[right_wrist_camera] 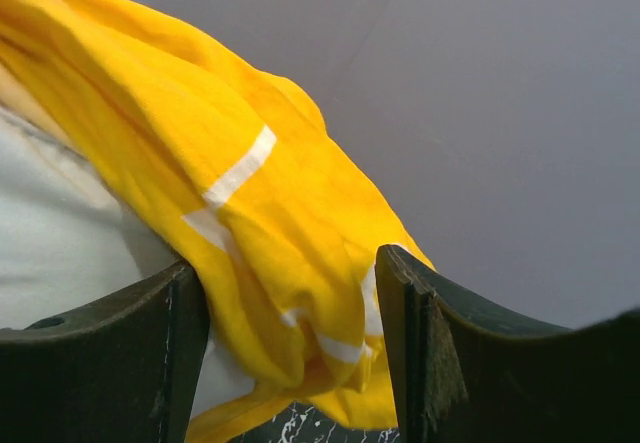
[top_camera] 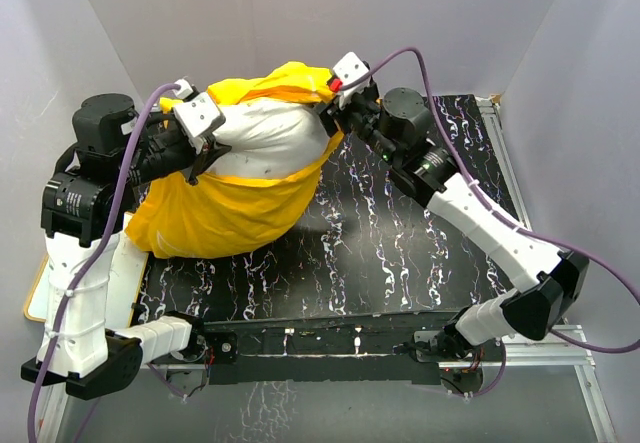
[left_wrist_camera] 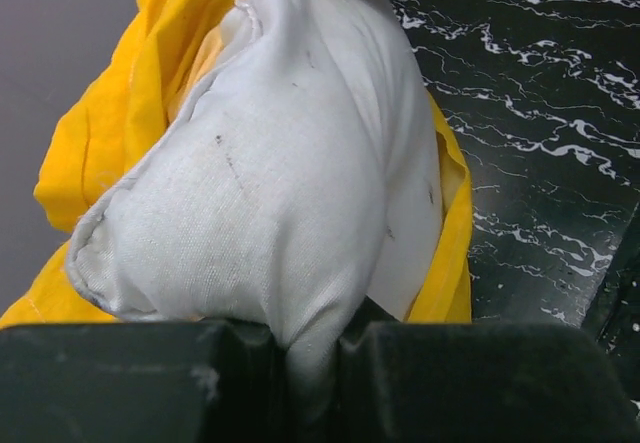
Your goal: Remove the pillowcase from the pillow
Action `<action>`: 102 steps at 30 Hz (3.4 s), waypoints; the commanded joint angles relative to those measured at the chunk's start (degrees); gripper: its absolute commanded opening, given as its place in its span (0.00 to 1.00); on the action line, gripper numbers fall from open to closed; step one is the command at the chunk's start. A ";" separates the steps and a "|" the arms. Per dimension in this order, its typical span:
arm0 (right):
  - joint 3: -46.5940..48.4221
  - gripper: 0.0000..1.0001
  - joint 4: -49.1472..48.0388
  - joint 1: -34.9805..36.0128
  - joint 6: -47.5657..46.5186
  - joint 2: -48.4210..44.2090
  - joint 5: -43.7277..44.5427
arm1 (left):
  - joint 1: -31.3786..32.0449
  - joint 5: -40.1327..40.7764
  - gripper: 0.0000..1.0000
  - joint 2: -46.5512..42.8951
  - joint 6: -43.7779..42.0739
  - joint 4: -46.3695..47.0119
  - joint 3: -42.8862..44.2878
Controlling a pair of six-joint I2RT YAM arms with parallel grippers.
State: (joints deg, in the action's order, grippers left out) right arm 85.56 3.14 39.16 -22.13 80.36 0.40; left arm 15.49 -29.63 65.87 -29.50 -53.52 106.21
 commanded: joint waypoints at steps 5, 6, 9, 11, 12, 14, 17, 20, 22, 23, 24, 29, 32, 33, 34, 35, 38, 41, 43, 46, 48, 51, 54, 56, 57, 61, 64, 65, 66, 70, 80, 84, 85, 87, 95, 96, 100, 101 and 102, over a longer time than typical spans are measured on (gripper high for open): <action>10.76 0.59 -4.91 -1.58 0.54 7.81 17.58 | -0.18 -10.50 0.00 0.52 -7.36 -17.83 5.37; 11.78 0.56 -4.90 -1.82 1.38 8.81 18.20 | -0.19 -10.65 0.00 0.42 -8.25 -19.62 5.61; 14.50 0.49 -4.97 -3.60 4.55 11.51 20.37 | -0.11 -11.28 0.00 0.68 -11.04 -24.94 7.89; 16.13 0.44 -4.60 -5.94 7.32 13.17 20.92 | -0.17 -11.66 0.00 1.18 -12.78 -28.27 9.82; 16.90 0.42 -4.43 -6.87 8.47 14.02 20.95 | -0.19 -11.49 0.00 0.76 -12.59 -28.50 9.88; 18.73 0.40 -3.37 -8.45 10.44 15.69 21.04 | -0.15 -11.57 0.00 -0.46 -13.52 -28.49 9.56; 21.10 0.35 -2.12 -11.02 13.15 17.76 21.30 | -0.11 -11.60 0.00 -1.27 -13.88 -28.49 9.91; 21.86 0.31 -0.85 -14.02 16.75 18.95 19.64 | -0.17 -12.29 0.00 -1.98 -14.67 -28.49 11.44; 21.61 0.29 -0.26 -15.41 18.31 19.30 18.72 | -0.13 -12.43 0.00 -2.10 -14.84 -28.51 13.40; 21.32 0.28 0.10 -15.98 18.95 19.31 18.39 | -0.13 -12.41 0.00 -2.18 -15.04 -28.49 14.53; 20.94 0.28 0.33 -16.48 19.65 19.31 18.14 | -0.16 -12.41 0.00 -2.29 -15.45 -28.50 16.15; 20.48 0.27 2.68 -20.24 25.26 21.73 15.22 | -0.12 -10.98 0.00 -2.63 -16.62 -27.39 22.56; 19.60 0.25 4.60 -22.69 29.44 22.07 12.01 | -0.18 -7.09 0.00 -4.41 -15.25 -19.78 22.14; 18.34 0.24 4.85 -23.41 31.01 21.60 10.07 | -0.15 -5.23 0.00 -6.14 -14.43 -15.33 20.19; 16.78 0.24 4.56 -23.95 32.41 20.90 7.92 | -0.17 -3.35 0.00 -7.85 -13.39 -9.75 17.32; 14.64 0.23 3.88 -24.29 33.31 20.18 6.20 | -0.19 -1.22 0.00 -9.38 -12.08 -4.18 13.97; 6.30 0.22 -0.80 -24.23 34.49 15.23 0.22 | -0.12 5.18 0.00 -11.52 -7.49 9.52 6.33; -1.88 0.22 -2.76 -24.23 36.13 12.13 -2.11 | -0.18 6.43 0.00 -11.42 -4.60 13.99 1.42; -4.87 0.23 -2.10 -24.30 36.18 11.28 -2.45 | -0.14 8.00 0.00 -12.02 -1.08 20.63 -3.71; -9.77 0.23 -1.88 -24.34 35.70 10.31 -0.81 | -0.16 10.79 0.00 -12.21 1.19 31.78 -10.26; -12.23 0.23 -1.93 -24.71 35.29 10.37 0.73 | -0.15 12.79 0.00 -9.91 1.84 36.69 -9.44; -14.06 0.25 -1.43 -25.43 36.91 10.60 3.47 | -0.13 13.23 0.00 -4.50 1.16 36.53 -1.63; -15.06 0.32 -1.63 -25.72 39.54 10.72 3.62 | -0.15 12.06 0.00 -0.74 1.44 37.60 3.66; -13.98 0.37 -1.29 -25.78 40.45 10.80 2.44 | -0.19 11.62 0.00 0.74 2.49 37.09 6.01; -13.09 0.41 -1.01 -25.73 40.68 10.49 2.20 | -0.17 11.75 0.00 1.05 3.04 36.68 6.47; -9.03 0.60 -0.37 -25.71 38.61 8.16 1.10 | -0.12 11.65 0.00 -1.20 2.39 38.08 1.99; -5.26 0.68 1.21 -25.74 36.98 6.99 0.60 | -0.16 11.77 0.00 -2.03 3.21 38.42 1.43; -3.92 0.70 1.70 -25.71 36.70 6.85 0.15 | -0.19 11.63 0.00 -2.17 3.51 38.71 1.53; -2.45 0.71 2.54 -25.72 36.44 6.83 -0.64 | -0.19 11.24 0.00 -2.35 3.57 39.00 1.65; 1.74 0.79 2.66 -25.78 34.65 5.50 -8.28 | -0.17 9.25 0.00 -1.34 3.93 37.28 4.49; 9.88 0.91 -0.86 -26.93 35.01 -0.23 -2.73 | -0.19 9.61 0.00 -0.06 5.33 37.07 4.60; 9.56 0.93 -11.99 -26.94 35.61 -2.75 -19.43 | -0.18 8.70 0.00 0.52 5.64 35.79 3.32; 11.54 0.94 -12.57 -26.86 36.50 -2.11 -22.87 | -0.14 7.97 0.00 0.76 5.67 35.17 2.96; 15.03 0.98 -12.66 -26.86 37.52 -0.92 -24.77 | -0.19 6.71 0.00 0.92 6.19 34.29 2.17; 17.48 1.00 -8.61 -27.09 37.58 -2.92 -1.40 | -0.18 7.44 0.00 1.40 8.41 35.92 -0.14; 16.69 1.00 -8.29 -27.11 37.45 -3.31 -1.32 | -0.19 8.37 0.00 1.52 8.73 37.24 -0.70; 13.03 1.00 -8.15 -27.12 41.15 -5.05 -0.76 | -0.18 11.25 0.00 1.69 9.35 40.32 -2.54; 12.48 1.00 -8.30 -27.13 42.05 -5.38 0.27 | -0.17 11.52 0.00 1.66 9.26 40.33 -3.01; 11.89 1.00 -9.03 -27.14 42.75 -5.82 0.51 | -0.12 11.80 0.00 1.45 9.09 40.45 -3.73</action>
State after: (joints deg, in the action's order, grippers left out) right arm 98.37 -1.02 12.75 16.10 78.46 -6.63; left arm 15.92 -23.18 68.62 -20.43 -20.95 103.18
